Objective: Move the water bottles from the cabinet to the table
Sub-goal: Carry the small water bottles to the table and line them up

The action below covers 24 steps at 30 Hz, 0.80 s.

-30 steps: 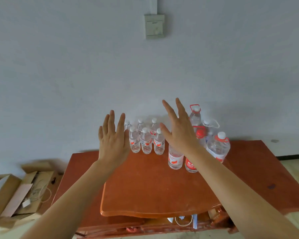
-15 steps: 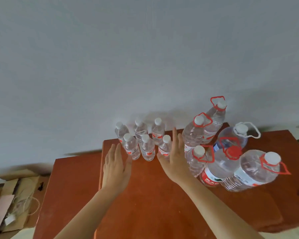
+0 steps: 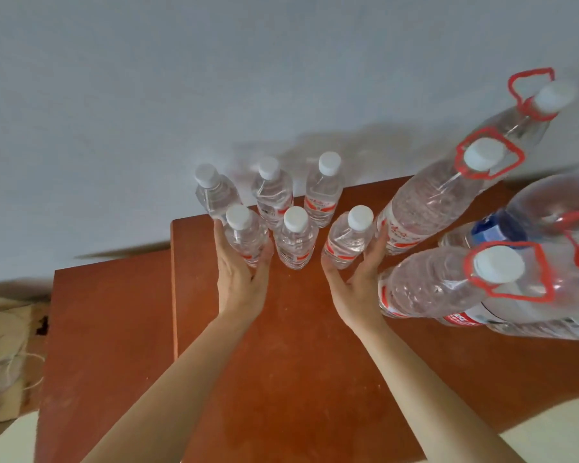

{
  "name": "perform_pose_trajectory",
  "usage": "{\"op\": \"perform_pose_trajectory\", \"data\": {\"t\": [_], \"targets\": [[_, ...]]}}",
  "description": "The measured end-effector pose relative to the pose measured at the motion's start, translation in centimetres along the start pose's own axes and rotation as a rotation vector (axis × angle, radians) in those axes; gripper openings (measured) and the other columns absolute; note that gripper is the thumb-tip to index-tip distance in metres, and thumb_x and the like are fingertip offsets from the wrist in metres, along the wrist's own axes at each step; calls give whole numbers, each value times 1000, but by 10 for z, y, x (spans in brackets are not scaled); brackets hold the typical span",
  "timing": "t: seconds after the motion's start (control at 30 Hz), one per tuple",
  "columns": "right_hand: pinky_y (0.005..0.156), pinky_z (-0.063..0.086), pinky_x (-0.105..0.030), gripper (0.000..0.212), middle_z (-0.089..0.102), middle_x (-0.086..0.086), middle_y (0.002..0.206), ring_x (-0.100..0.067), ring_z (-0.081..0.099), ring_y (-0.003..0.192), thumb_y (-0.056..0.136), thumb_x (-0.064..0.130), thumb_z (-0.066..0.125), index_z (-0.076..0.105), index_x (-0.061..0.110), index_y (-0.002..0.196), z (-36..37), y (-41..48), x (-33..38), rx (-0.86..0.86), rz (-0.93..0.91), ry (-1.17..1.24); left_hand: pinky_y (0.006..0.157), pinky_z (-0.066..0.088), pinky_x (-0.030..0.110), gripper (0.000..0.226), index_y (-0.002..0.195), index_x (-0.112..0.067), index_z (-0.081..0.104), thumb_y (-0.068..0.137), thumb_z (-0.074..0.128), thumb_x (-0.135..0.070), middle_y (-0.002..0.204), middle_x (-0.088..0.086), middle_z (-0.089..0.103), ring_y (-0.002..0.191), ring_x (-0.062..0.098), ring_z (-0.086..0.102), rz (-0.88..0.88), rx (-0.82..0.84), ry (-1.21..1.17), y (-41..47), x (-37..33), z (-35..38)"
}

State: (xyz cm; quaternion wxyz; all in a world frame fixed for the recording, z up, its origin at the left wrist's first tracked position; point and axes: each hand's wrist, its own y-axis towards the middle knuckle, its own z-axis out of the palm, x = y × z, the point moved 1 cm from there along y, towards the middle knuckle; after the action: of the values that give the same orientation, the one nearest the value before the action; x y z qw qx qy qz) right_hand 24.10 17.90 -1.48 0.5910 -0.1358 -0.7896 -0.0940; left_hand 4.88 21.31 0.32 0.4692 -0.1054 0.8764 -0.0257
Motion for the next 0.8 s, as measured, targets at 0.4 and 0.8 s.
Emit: {"op": "perform_pose_trajectory", "data": {"t": [0.4,0.8], "targets": [[106,29,-4,76,36,-13,144,-3,37,131,92,35,71,21,25,149,7,-31,-23,5,-111,-176,87,55,56,74,145,-39,5,98,57,-16,141,18,50,119,39,58,82,-73,140,-54,24,-1],[82,46,-2,69,39,-1,140,0,55,107,93,50,65,30,29,148,-33,-100,72,506,-92,-318,113,37,48,78,158,-21,7,99,54,-40,161,8,30,144,32,36,-79,80,292,-168,-35,-114]]}}
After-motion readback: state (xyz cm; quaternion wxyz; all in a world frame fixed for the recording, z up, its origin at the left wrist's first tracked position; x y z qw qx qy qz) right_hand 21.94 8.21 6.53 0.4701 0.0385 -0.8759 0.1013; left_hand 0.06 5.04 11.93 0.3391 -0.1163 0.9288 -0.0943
